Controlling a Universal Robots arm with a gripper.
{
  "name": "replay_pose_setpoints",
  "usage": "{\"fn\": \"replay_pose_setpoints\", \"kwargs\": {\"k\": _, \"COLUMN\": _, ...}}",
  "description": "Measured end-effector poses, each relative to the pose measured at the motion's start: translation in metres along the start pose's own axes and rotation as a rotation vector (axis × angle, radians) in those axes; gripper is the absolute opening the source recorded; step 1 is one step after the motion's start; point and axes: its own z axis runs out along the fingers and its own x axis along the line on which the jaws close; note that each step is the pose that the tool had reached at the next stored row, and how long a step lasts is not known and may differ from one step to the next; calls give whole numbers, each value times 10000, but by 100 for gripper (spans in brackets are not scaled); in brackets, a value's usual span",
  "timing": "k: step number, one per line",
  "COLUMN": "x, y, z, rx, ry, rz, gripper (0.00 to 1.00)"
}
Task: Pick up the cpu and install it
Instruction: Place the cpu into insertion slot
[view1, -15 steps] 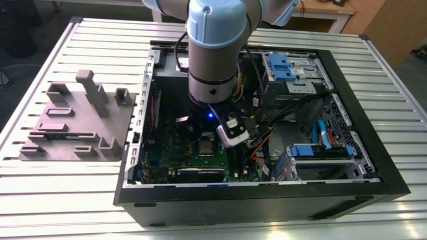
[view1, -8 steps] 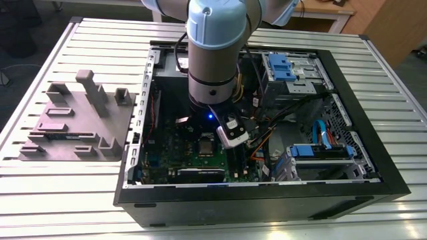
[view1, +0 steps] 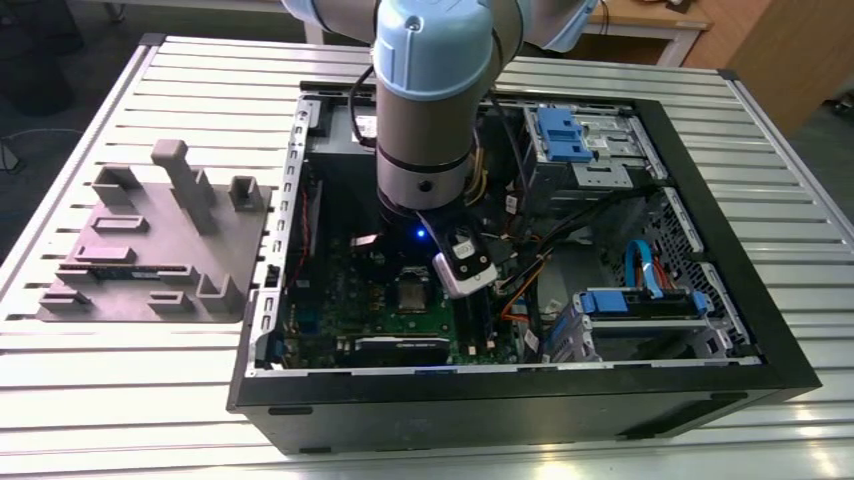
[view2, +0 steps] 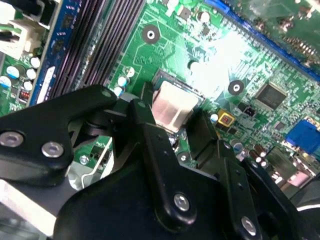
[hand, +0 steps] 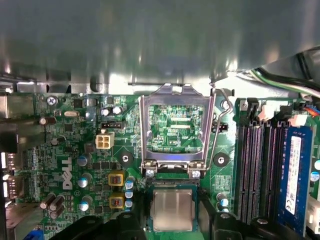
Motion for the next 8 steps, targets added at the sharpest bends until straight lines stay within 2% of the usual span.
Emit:
{"fn": "replay_pose_setpoints", "kwargs": {"k": 4, "x": -1, "y": 0, "z": -4, "rx": 2, "ry": 0, "rz": 0, "gripper": 54}}
{"fn": "replay_pose_setpoints", "kwargs": {"k": 8, "x": -1, "y": -4, "z": -51, "rx": -37, "ry": -1, "rz": 0, "gripper": 54}}
